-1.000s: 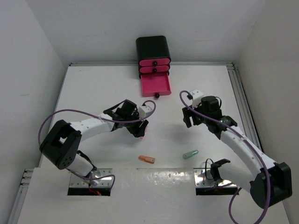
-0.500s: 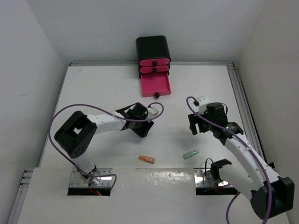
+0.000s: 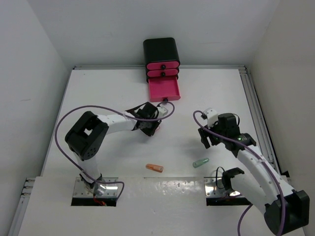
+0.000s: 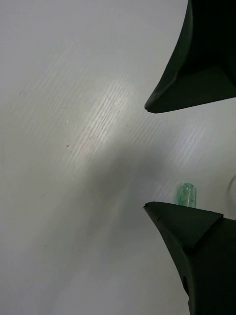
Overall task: Sort the stationery into containers
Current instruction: Pick up the stationery from the center of the board, then place the stationery in the drawer.
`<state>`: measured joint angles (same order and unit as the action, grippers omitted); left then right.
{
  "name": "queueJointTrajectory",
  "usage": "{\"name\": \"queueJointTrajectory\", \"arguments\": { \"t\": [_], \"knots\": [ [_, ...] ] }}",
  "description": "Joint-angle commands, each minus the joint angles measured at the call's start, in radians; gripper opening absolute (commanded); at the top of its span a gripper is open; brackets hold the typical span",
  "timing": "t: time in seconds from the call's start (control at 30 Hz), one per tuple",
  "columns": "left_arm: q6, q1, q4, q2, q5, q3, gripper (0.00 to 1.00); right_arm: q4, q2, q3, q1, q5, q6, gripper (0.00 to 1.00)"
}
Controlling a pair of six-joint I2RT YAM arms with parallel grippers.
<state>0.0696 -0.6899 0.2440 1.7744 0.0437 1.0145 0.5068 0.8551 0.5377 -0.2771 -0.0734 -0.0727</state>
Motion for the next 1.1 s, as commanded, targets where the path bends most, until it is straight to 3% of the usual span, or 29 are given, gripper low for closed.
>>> {"name": "queueJointTrajectory", "arguments": {
  "t": [0.0,0.13,0.2,0.47,0.57,0.8,0.9,1.07],
  "knots": [
    [-0.063,0.053,0.002,0.010,0.051,0.053,0.16,0.016,-0.022,-0.041,0.004,-0.086,-0.165,0.71],
    [-0.239,0.141,0.069,0.008,0.246,0.174,0.05,0.062,-0.014,-0.062,0.018,-0.164,-0.252,0.69],
    [-0.359,0.202,0.112,0.028,0.379,0.326,0.02,0.084,-0.008,-0.071,0.018,-0.199,-0.312,0.69],
    [-0.363,0.316,0.293,0.373,0.476,0.985,0.04,0.072,0.060,-0.094,0.018,-0.262,-0.435,0.69],
    [-0.352,0.314,0.319,0.494,0.458,1.107,0.06,0.070,0.100,-0.081,0.015,-0.263,-0.479,0.69],
    [-0.380,0.308,0.252,0.546,0.421,1.118,0.16,0.102,0.200,-0.019,-0.010,-0.258,-0.545,0.71],
    [-0.364,0.308,0.224,0.565,0.412,1.127,0.26,0.139,0.231,-0.001,-0.014,-0.263,-0.607,0.72],
    [-0.344,0.314,0.196,0.548,0.403,1.141,0.54,0.213,0.277,0.038,-0.013,-0.267,-0.729,0.75]
  ]
}}
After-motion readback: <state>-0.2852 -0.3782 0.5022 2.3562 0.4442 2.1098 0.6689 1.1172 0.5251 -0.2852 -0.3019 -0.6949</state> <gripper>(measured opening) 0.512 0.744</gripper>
